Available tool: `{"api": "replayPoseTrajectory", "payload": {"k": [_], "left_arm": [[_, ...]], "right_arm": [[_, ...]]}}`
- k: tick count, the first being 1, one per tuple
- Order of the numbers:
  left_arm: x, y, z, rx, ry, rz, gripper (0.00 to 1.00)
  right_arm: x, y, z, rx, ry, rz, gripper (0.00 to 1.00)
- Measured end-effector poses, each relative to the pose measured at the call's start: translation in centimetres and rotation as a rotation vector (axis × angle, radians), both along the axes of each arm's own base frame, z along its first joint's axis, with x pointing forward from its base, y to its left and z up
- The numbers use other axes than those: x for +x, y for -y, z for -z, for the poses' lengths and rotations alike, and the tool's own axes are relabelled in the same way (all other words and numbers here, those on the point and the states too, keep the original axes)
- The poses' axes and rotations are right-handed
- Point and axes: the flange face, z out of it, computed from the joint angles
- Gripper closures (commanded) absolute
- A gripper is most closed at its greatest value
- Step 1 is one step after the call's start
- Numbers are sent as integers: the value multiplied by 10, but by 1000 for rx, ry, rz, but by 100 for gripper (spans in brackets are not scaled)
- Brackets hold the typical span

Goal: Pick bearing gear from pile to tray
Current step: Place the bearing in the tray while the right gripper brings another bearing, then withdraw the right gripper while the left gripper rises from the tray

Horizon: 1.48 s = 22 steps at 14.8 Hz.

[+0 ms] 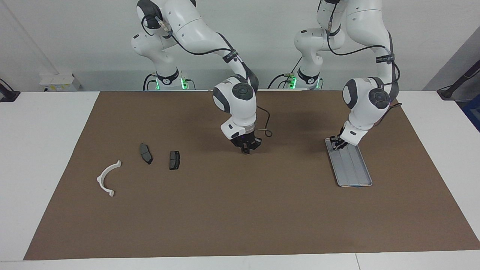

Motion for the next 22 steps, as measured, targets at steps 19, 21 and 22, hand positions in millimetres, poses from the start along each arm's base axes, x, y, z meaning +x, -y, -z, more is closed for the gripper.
{"api": "replayPoseTrajectory", "payload": {"k": [19, 21, 22], "left_arm": [[8, -4, -10, -1, 33, -10, 45], [22, 1, -34, -1, 46, -36, 45], [27, 8, -43, -1, 56, -56, 45]], "right_arm": [[118, 293, -242, -66, 32, -304, 1], [106, 331, -267, -74, 4, -361, 1], [98, 344, -279, -75, -10, -372, 1]]}}
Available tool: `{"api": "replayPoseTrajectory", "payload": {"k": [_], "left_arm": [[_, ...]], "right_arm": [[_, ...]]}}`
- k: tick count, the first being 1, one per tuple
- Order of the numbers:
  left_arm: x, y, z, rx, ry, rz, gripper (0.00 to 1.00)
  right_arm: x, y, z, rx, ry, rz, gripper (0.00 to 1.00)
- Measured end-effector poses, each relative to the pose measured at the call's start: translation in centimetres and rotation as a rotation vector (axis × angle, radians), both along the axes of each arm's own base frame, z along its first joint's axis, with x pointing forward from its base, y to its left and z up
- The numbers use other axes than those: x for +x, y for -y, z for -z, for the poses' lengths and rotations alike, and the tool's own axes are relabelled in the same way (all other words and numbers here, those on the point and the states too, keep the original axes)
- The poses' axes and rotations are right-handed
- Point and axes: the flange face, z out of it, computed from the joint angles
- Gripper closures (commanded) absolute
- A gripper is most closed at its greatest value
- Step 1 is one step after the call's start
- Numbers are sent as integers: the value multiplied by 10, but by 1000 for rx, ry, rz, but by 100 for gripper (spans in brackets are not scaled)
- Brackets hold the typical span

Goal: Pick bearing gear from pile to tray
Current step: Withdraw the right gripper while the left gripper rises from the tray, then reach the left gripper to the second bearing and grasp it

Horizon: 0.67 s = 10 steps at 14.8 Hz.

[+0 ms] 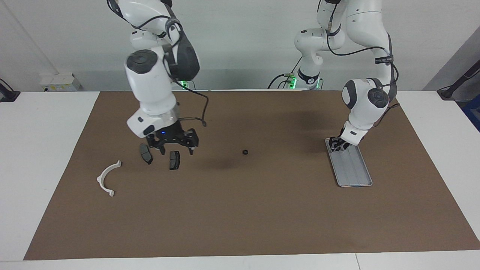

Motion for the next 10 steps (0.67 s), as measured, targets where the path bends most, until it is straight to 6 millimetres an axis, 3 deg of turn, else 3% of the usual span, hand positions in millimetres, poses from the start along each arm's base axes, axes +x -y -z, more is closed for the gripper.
{"api": "replayPoseTrajectory", "payload": {"k": [2, 5, 7, 10], "left_arm": [[3, 31, -8, -2, 15, -47, 45], [-8, 99, -7, -5, 18, -101, 43], [-17, 140, -7, -11, 30, -132, 33], [-24, 203, -13, -27, 48, -180, 32]], "right_arm": [[-15, 26, -15, -4, -31, 16, 1], [-37, 51, -10, -7, -99, 56, 0], [-50, 50, -10, -8, -109, 71, 0], [-63, 46, -21, -9, -96, 74, 0]]}}
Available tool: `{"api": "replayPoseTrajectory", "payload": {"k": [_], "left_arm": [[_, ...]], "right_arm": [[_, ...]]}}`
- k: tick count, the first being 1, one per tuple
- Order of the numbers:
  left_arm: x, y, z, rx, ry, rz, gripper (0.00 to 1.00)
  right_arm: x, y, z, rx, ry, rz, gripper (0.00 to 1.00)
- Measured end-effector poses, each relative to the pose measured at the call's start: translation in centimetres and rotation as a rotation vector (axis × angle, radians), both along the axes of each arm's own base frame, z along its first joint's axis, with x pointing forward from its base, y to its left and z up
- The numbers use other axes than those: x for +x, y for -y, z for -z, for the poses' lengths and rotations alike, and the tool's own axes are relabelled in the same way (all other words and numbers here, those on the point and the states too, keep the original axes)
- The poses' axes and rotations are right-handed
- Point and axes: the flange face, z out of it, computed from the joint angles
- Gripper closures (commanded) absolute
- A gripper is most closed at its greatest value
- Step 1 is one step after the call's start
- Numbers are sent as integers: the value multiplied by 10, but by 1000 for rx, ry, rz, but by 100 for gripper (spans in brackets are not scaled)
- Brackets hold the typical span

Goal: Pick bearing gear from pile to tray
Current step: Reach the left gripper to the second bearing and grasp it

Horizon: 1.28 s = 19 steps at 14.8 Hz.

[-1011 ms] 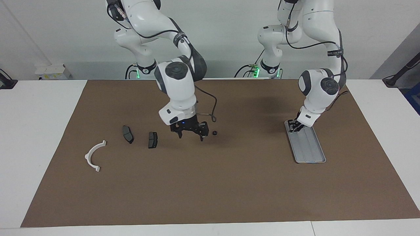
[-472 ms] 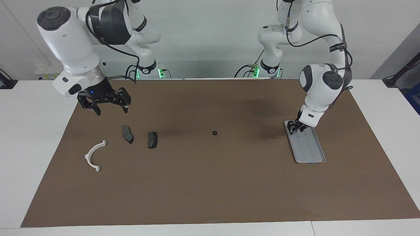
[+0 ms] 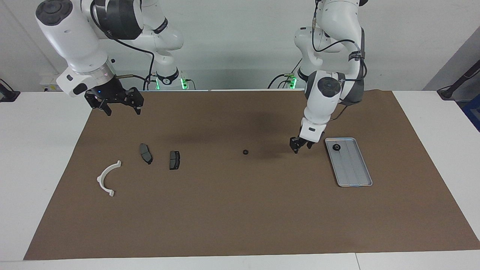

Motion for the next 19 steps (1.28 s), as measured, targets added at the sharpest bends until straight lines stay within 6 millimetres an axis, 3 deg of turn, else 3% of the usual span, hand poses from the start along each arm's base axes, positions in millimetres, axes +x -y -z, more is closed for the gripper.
{"api": "replayPoseTrajectory", "payload": {"k": [2, 5, 7, 11, 13, 19], "left_arm": [[-1, 46, 0, -11, 5, -30, 32], [5, 105, 16, -28, 1, -66, 32], [9, 136, 28, -38, -9, -84, 32], [-8, 197, 59, 4, -96, -90, 32], [-8, 206, 67, 20, -111, -89, 32], [-7, 199, 75, 48, -134, -103, 33]], "right_arm": [[-2, 6, -4, 0, 10, 6, 0], [-3, 26, -6, -1, 15, 25, 0], [-4, 31, -7, -1, 17, 34, 0], [-5, 34, -11, -29, 22, 32, 0], [-6, 36, -10, -34, 21, 34, 0], [-7, 37, -7, -34, 14, 36, 0]]}}
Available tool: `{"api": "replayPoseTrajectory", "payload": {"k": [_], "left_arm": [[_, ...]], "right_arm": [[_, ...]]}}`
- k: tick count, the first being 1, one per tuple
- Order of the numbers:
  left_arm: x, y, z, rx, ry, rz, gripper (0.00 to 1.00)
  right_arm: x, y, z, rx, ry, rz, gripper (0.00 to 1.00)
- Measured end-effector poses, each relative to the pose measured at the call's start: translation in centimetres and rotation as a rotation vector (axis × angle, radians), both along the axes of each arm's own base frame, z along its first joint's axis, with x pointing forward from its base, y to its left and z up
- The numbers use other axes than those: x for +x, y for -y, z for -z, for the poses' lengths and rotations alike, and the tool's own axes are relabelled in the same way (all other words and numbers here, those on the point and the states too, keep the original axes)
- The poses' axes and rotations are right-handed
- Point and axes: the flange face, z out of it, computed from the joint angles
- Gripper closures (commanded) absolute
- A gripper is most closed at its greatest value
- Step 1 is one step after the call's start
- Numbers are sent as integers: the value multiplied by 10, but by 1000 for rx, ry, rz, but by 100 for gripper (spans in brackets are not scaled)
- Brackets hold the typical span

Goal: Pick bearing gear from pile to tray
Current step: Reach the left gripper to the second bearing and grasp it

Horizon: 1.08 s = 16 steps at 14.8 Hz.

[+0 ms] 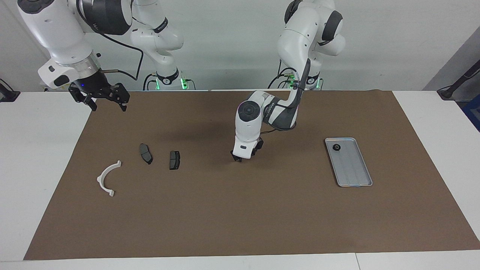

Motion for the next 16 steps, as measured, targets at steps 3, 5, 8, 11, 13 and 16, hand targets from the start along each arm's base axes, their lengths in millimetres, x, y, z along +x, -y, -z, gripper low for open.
{"api": "replayPoseTrajectory", "payload": {"k": [3, 5, 8, 11, 13, 16], "left_arm": [[-3, 3, 0, 2, -1, -23, 34], [-4, 4, 1, 2, -1, -28, 34], [-4, 4, 1, 2, -1, -30, 35], [-4, 5, 0, -5, 6, -28, 36], [-6, 4, 0, -11, 13, -29, 37], [-9, 1, 0, -19, 24, -30, 38]], "right_arm": [[-2, 0, -1, 0, 1, 0, 0], [-2, 0, -1, 0, 1, 0, 0], [-3, 0, -1, 0, 0, 0, 0], [-3, 0, 0, 0, -1, 0, 0], [-3, 0, 1, 0, -3, 0, 0], [-3, 0, 1, 1, -5, 0, 0]]}}
